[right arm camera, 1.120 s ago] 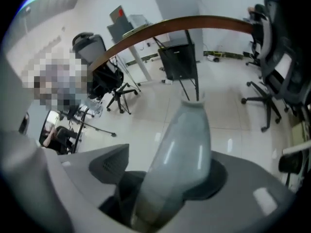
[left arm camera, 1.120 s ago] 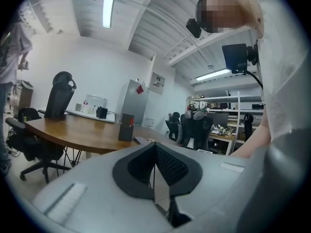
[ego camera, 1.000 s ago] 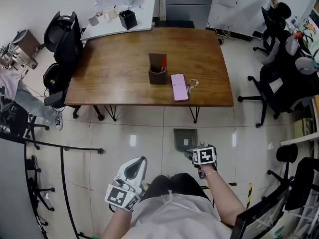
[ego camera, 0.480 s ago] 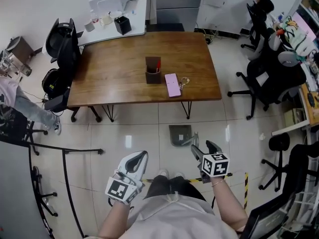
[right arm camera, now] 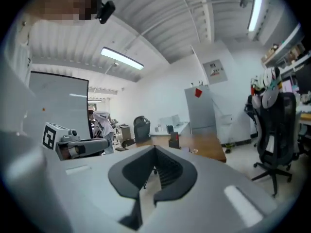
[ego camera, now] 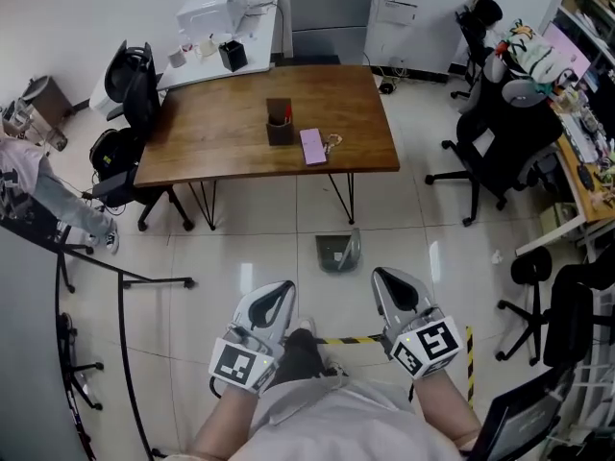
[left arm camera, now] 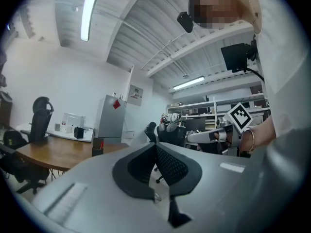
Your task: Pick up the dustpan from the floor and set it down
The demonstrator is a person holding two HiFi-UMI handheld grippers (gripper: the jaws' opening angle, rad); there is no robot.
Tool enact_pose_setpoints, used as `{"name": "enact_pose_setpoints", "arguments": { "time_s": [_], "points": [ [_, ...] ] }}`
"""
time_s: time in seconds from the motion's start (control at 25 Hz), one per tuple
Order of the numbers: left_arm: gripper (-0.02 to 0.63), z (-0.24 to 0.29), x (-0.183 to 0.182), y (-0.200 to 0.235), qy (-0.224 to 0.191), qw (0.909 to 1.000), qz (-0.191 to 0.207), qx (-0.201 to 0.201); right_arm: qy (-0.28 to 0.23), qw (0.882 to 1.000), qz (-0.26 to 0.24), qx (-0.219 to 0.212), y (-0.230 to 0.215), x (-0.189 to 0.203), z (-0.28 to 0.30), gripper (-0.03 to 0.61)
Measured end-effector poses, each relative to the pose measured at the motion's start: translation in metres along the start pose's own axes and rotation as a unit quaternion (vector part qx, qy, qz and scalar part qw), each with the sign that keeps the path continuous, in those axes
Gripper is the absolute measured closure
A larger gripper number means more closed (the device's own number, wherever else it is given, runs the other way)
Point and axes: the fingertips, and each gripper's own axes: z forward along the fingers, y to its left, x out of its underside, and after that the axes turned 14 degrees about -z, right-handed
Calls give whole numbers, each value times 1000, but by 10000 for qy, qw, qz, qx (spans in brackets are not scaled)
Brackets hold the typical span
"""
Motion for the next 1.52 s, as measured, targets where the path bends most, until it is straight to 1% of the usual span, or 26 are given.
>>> {"name": "enact_pose_setpoints", "arguments": {
  "time_s": [0.08, 0.16, 0.28, 0.36, 0.48, 0.56, 0.72, 0.88, 1.0, 1.16, 1.4, 1.52],
  "points": [
    [598, -14, 3, -29, -54, 9998, 174, 13, -182, 9995, -268, -40, 15, -11, -25, 577],
    [598, -25, 6, -51, -100, 9996, 252, -16, -228, 9987, -425, -174, 30, -13, -43, 577],
    [598, -37, 6, -74, -132, 9995, 267, -54, -216, 9982, -473, -309, 47, -9, -61, 577],
    [598, -40, 3, -83, -130, 9996, 258, -2, -265, 9978, -516, -329, 56, -11, -67, 577],
    [598, -45, -4, -85, -121, 9999, 118, 25, -365, 9964, -682, -345, 69, -24, -69, 577],
    [598, -48, -10, -89, -113, 9999, 90, -19, -357, 9966, -638, -377, 75, -29, -73, 577],
    [598, -48, -22, -102, -227, 9992, 308, 85, -523, 9958, -670, -327, 76, -44, -79, 577],
    [598, -47, -27, -108, -312, 9984, 421, 206, -504, 9974, -426, -297, 74, -49, -77, 577],
    [598, -50, -25, -107, -293, 9985, 413, 207, -509, 9971, -456, -324, 79, -49, -77, 577],
    [598, -52, -38, -102, -443, 9977, 499, 125, -611, 9969, -274, -411, 81, -57, -74, 577],
    [598, -53, -32, -104, -423, 9979, 481, 89, -597, 9962, -468, -422, 76, -57, -79, 577],
    [598, -54, -30, -102, -368, 9982, 470, 84, -554, 9965, -470, -417, 77, -56, -77, 577]
  ]
}}
